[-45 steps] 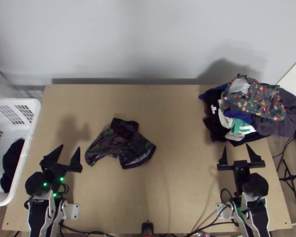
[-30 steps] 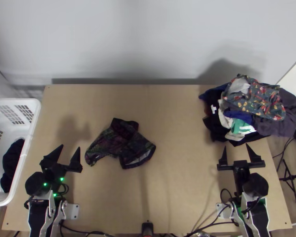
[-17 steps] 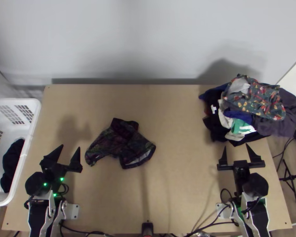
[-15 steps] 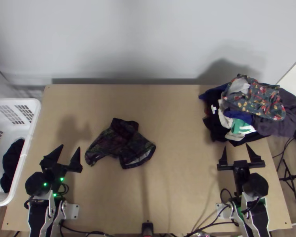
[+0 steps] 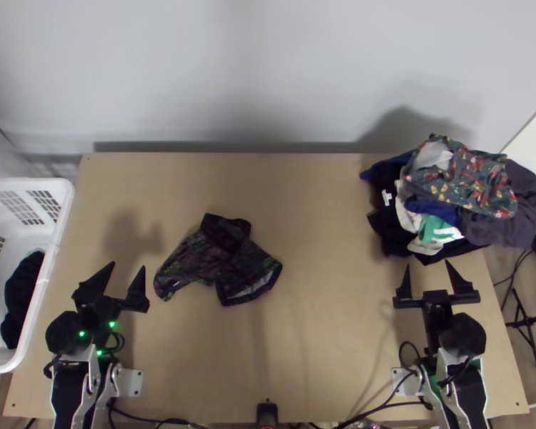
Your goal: Fold the t-shirt
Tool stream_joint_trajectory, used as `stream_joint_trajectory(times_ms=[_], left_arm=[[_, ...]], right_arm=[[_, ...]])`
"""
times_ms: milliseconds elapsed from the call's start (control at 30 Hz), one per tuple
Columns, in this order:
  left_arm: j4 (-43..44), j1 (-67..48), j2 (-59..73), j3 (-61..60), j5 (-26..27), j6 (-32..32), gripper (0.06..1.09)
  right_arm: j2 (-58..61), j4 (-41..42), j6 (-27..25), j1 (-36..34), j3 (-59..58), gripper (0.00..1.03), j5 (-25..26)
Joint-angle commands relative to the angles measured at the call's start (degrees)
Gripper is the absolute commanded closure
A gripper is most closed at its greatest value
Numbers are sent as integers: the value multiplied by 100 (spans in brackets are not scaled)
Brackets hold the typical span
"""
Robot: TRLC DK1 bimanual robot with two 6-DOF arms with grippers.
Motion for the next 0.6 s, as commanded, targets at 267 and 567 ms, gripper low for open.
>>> stream_joint_trajectory(times_ms=[267,567], left_arm=[[2,-2,1,1,8,2,10],[2,-11,1,1,8,2,10]], right_arm=[[1,0,-4,142,4,4,0],[1,0,-4,371,-5,4,9]])
